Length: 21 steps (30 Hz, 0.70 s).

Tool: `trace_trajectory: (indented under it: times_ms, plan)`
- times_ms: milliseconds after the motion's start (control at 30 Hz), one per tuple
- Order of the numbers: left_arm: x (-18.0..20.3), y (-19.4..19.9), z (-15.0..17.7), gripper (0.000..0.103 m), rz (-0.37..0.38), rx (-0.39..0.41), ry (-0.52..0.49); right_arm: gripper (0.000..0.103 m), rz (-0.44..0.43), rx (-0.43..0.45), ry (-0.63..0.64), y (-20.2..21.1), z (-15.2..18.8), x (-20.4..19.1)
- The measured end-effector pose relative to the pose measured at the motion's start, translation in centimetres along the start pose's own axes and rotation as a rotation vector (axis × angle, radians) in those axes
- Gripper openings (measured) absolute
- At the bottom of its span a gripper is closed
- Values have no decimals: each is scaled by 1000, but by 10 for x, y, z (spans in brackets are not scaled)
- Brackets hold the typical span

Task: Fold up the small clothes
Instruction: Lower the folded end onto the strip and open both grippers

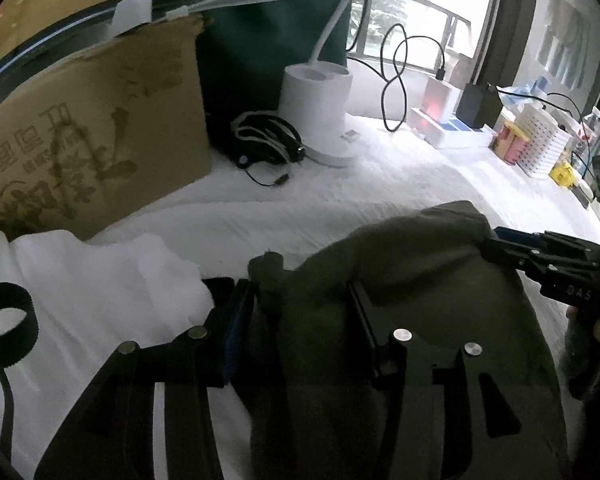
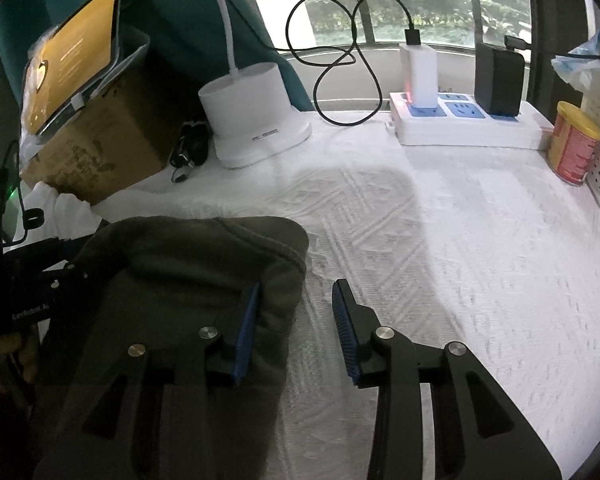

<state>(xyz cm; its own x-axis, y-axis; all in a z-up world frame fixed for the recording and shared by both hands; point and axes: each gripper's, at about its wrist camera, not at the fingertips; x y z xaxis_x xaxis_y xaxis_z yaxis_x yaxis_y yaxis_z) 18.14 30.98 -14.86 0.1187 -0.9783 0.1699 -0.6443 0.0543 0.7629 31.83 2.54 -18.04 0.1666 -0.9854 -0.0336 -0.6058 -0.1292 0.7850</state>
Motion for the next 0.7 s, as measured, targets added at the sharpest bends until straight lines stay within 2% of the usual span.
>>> trace_trajectory:
  times_ms: [233, 300, 333, 500, 600, 700]
  plan:
    - [10, -6, -8, 58, -57, -15, -83, 38, 12, 2, -10, 2, 2, 2]
    - [6, -12, -7, 73, -81, -20, -84, 38, 17, -1, -17, 2, 2, 1]
    - [1, -16, -8, 73, -71, -42, -58, 38, 20, -3, -17, 2, 2, 1]
    - [-1, -7, -7, 73, -66, -14, -38, 39, 35, -10, -26, 4, 1, 0]
    - [1, 4, -3, 73, -70, 10, -23, 52, 68, -2, -20, 8, 3, 1]
    - [0, 19, 1, 73, -57, 29, -5, 55, 74, 1, -28, 12, 6, 4]
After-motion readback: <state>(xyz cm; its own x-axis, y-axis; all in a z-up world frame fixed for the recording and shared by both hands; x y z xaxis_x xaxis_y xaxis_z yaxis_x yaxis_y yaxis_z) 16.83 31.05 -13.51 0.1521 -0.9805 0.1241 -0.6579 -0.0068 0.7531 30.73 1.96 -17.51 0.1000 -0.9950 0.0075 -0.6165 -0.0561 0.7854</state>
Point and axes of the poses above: each gripper's, at about its wrist camera, not at the fingertips, and y roughly against the way its jaws point, x to its right, z to its underside, and after that the axes turned 8 degrees about z, right-handed
